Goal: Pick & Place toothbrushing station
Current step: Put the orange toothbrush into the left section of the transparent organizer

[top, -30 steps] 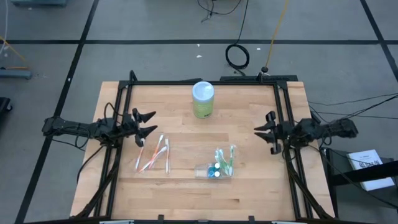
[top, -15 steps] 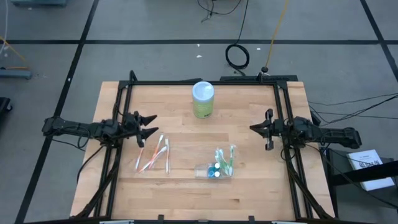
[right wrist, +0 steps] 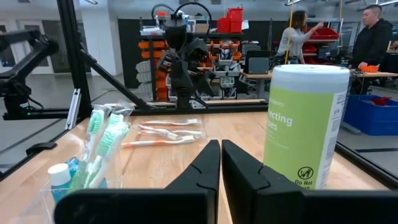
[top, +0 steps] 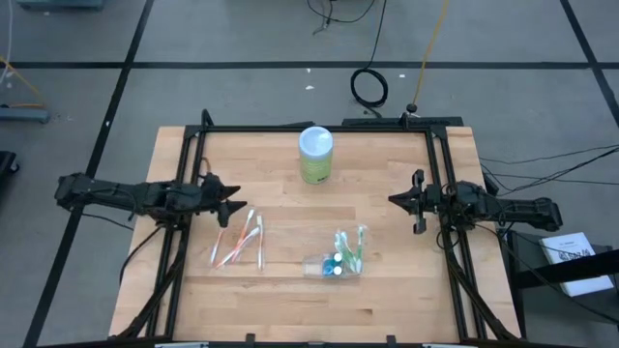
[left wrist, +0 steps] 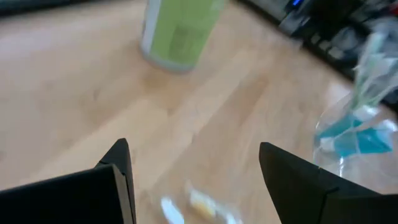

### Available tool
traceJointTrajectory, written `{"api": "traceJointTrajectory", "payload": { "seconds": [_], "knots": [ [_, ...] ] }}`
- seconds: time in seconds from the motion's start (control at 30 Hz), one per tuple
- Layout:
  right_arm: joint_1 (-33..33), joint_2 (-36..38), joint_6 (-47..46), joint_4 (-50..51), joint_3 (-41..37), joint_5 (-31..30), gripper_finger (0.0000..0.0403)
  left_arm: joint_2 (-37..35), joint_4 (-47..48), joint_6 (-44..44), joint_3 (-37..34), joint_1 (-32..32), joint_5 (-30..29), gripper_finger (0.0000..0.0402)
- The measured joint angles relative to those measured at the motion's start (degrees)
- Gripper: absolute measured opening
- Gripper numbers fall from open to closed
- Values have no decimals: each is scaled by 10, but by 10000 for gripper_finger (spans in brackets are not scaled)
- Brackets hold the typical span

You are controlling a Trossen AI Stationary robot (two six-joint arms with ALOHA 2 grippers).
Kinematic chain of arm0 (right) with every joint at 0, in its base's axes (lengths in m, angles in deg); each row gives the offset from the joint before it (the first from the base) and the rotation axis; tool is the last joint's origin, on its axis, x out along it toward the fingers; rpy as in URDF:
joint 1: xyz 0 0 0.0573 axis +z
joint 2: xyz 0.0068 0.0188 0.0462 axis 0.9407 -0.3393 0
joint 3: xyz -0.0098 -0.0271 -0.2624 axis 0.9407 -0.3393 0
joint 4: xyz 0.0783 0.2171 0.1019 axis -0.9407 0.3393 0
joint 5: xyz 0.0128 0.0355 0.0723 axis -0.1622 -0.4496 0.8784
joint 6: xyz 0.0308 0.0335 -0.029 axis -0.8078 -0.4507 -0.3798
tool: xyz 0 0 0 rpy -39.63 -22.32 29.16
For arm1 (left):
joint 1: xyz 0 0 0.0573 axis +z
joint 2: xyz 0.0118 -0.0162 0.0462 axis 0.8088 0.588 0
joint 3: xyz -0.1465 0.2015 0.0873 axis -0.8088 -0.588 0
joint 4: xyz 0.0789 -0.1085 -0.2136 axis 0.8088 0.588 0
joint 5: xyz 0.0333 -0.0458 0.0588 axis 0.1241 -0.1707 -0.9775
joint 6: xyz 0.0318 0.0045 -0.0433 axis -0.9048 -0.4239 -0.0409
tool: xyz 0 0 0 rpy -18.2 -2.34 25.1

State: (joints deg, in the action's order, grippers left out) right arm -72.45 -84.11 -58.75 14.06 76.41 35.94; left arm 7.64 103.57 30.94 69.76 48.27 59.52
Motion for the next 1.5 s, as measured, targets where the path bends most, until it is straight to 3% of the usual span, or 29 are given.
{"api": "traceJointTrajectory", "payload": {
  "seconds": [0.27,0.43,0.57,0.73,0.93,1.37,1.5],
  "knots": [
    [0,0,0,0,0,0,7,205,236,224,141,1,85,225],
    [0,0,0,0,0,0,9,305,338,376,157,-3,132,225],
    [0,0,0,-3,0,0,7,366,343,430,157,-4,118,225],
    [0,0,0,-5,0,0,8,425,329,465,158,-4,69,225],
    [0,0,0,-6,0,0,7,480,327,467,158,-4,87,225],
    [0,0,0,-9,0,0,8,488,325,497,157,14,68,225],
    [0,0,0,-9,0,0,7,488,325,493,157,16,71,202]
  ]
}}
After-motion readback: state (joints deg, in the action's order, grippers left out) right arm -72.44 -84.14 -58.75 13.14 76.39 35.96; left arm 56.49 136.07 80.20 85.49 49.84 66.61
